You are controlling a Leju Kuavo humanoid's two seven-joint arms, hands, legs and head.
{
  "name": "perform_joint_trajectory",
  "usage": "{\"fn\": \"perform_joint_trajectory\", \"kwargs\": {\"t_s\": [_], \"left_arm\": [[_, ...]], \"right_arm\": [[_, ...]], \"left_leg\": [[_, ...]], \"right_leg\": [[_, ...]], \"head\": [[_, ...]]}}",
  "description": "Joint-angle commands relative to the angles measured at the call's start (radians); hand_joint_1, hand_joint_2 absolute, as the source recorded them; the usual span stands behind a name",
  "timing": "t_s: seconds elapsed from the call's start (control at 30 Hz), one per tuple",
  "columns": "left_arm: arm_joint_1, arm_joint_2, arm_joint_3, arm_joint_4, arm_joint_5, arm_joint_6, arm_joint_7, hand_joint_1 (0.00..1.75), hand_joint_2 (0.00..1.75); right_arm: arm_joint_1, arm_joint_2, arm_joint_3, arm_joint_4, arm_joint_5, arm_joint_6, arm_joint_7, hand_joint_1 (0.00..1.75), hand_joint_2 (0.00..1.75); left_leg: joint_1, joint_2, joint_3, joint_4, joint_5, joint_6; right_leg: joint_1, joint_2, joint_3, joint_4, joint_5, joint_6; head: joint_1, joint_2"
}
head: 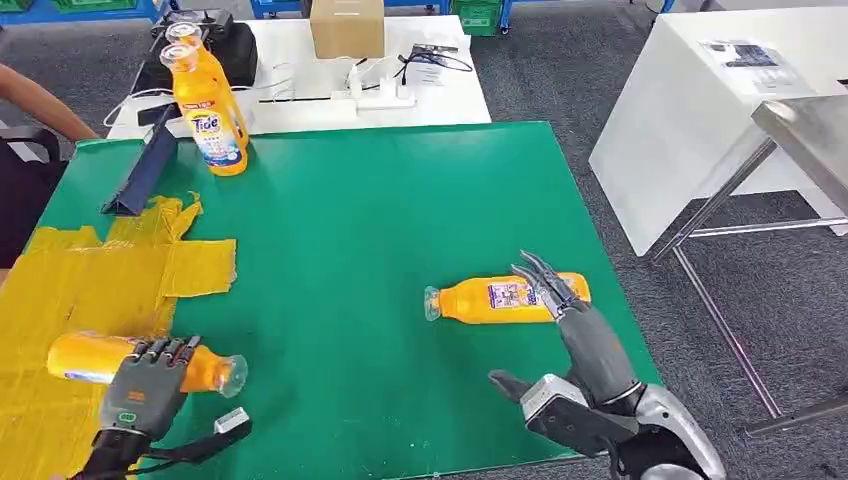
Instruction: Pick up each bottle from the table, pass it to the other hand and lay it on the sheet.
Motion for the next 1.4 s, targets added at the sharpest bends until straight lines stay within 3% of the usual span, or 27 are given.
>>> {"fn": "perform_joint_trajectory", "kwargs": {"t_s": [0.03, 0.37, 0.5, 0.53, 0.57, 0.8, 0.93, 1.03, 1.07, 1.1, 1.17, 1.2, 1.23, 1.27, 1.33, 1.4], "left_arm": [[-0.145, -0.003, -0.183, 0.242, -0.002, -0.118, 0.028, 1.75, 1.75], [-0.145, -0.003, -0.184, 0.245, -0.001, -0.118, 0.028, 1.75, 1.75], [-0.184, -0.017, -0.210, 0.274, -0.009, -0.182, 0.054, 1.75, 1.75], [-0.182, -0.011, -0.228, 0.258, -0.012, -0.171, 0.079, 0.28, 1.75], [-0.187, -0.013, -0.237, 0.246, -0.012, -0.166, 0.081, 0.00, 1.75], [-0.175, 0.031, -0.277, 0.104, -0.012, -0.082, 0.186, 0.00, 1.75], [-0.134, 0.037, -0.231, -0.057, -0.012, -0.013, 0.248, 0.00, 1.75], [-0.124, 0.084, -0.242, -0.173, -0.012, 0.045, 0.350, 0.00, 1.75], [-0.134, 0.131, -0.273, -0.220, -0.012, 0.081, 0.428, 0.00, 1.75], [-0.103, 0.105, -0.229, -0.251, -0.012, 0.117, 0.414, 0.00, 0.00], [-0.061, 0.096, -0.153, -0.325, -0.012, 0.173, 0.410, 0.00, 0.00], [-0.020, 0.037, -0.074, -0.359, -0.012, 0.194, 0.347, 0.00, 0.00], [0.027, -0.069, 0.042, -0.397, -0.012, 0.210, 0.226, 0.00, 0.00], [0.031, -0.073, 0.051, -0.405, -0.012, 0.207, 0.218, 0.00, 0.00], [0.056, -0.181, 0.139, -0.458, 0.149, 0.210, 0.088, 0.00, 0.00], [0.063, -0.193, 0.160, -0.487, 0.158, 0.189, 0.066, 0.00, 0.00]], "right_arm": [[-0.094, 0.044, -0.072, 0.210, 0.041, 0.024, -0.031, 0.00, 1.75], [-0.096, 0.047, -0.069, 0.210, 0.042, 0.024, -0.031, 0.00, 1.75], [-0.158, 0.064, -0.042, 0.242, 0.061, 0.041, -0.026, 0.00, 1.75], [-0.154, 0.062, -0.043, 0.246, 0.067, 0.042, -0.021, 0.00, 1.75], [-0.159, 0.064, -0.040, 0.246, 0.067, 0.042, -0.020, 0.00, 1.75], [-0.075, 0.069, -0.075, 0.231, 0.111, 0.017, -0.032, 0.00, 1.75], [-0.036, 0.073, -0.087, 0.202, 0.125, 0.014, -0.031, 0.00, 1.75], [-0.013, 0.075, -0.087, 0.185, 0.135, 0.012, -0.028, 0.00, 1.75], [-0.005, 0.075, -0.083, 0.181, 0.140, 0.010, -0.027, 0.00, 1.75], [0.003, 0.074, -0.082, 0.177, 0.143, 0.007, -0.025, 0.00, 1.75], [0.019, 0.073, -0.077, 0.168, 0.150, -0.001, -0.023, 0.00, 1.75], [0.026, 0.073, -0.075, 0.166, 0.153, -0.005, -0.023, 0.00, 1.75], [0.037, 0.073, -0.073, 0.159, 0.160, -0.009, -0.019, 0.00, 1.75], [0.041, 0.073, -0.073, 0.157, 0.162, -0.011, -0.019, 0.00, 1.75], [0.057, 0.074, -0.077, 0.146, 0.184, -0.018, -0.007, 0.00, 1.75], [0.067, 0.074, -0.080, 0.137, 0.184, -0.018, -0.007, 0.00, 1.75]], "left_leg": [[-0.001, 0.002, 0.007, -0.001, -0.001, 0.001], [-0.002, 0.000, 0.011, -0.002, 0.000, 0.001], [-0.002, -0.002, 0.012, -0.002, 0.000, 0.001], [-0.002, 0.000, 0.013, -0.002, 0.000, 0.001], [-0.002, -0.001, 0.013, -0.002, 0.001, 0.001], [-0.002, -0.002, 0.013, 0.000, 0.000, 0.002], [-0.001, -0.003, 0.013, 0.000, -0.001, 0.002], [0.000, -0.003, 0.008, 0.002, -0.001, 0.002], [0.000, -0.003, 0.007, 0.003, -0.002, 0.002], [0.000, -0.004, 0.005, 0.002, -0.001, 0.001], [0.000, -0.003, 0.003, 0.001, 0.000, 0.001], [-0.001, 0.000, 0.005, 0.003, -0.003, 0.001], [0.000, -0.001, 0.004, 0.001, -0.001, 0.002], [-0.001, -0.002, 0.003, 0.000, -0.001, 0.002], [-0.001, -0.002, 0.002, 0.000, 0.000, 0.002], [-0.001, -0.003, 0.003, 0.001, -0.002, 0.001]], "right_leg": [[0.000, 0.000, 0.006, -0.001, -0.001, -0.003], [0.000, -0.001, 0.011, 0.000, -0.001, -0.003], [0.000, -0.001, 0.012, -0.001, -0.001, -0.002], [0.000, 0.000, 0.012, 0.000, -0.001, -0.003], [-0.001, 0.000, 0.013, -0.001, -0.001, -0.003], [0.000, -0.002, 0.013, 0.001, -0.002, -0.003], [0.000, -0.003, 0.014, 0.001, -0.003, -0.002], [0.001, -0.003, 0.009, 0.002, -0.002, -0.002], [0.001, -0.004, 0.008, 0.003, -0.004, -0.003], [0.001, -0.004, 0.006, 0.002, -0.002, -0.002], [0.001, -0.003, 0.004, 0.002, -0.002, -0.002], [0.001, -0.001, 0.005, 0.003, -0.004, -0.003], [0.001, -0.001, 0.004, 0.002, -0.002, -0.002], [0.000, -0.002, 0.004, 0.001, -0.002, -0.001], [0.000, -0.002, 0.003, 0.001, -0.001, -0.001], [-0.001, -0.003, 0.003, 0.001, -0.002, -0.001]], "head": [[0.000, 0.000], [-0.001, 0.000], [0.000, 0.000], [0.000, 0.000], [0.000, 0.000], [0.000, 0.000], [0.000, 0.000], [0.000, 0.000], [-0.001, 0.000], [0.000, 0.000], [0.000, 0.000], [0.000, 0.000], [-0.001, 0.000], [-0.001, 0.000], [-0.001, 0.000], [0.000, 0.000]]}}
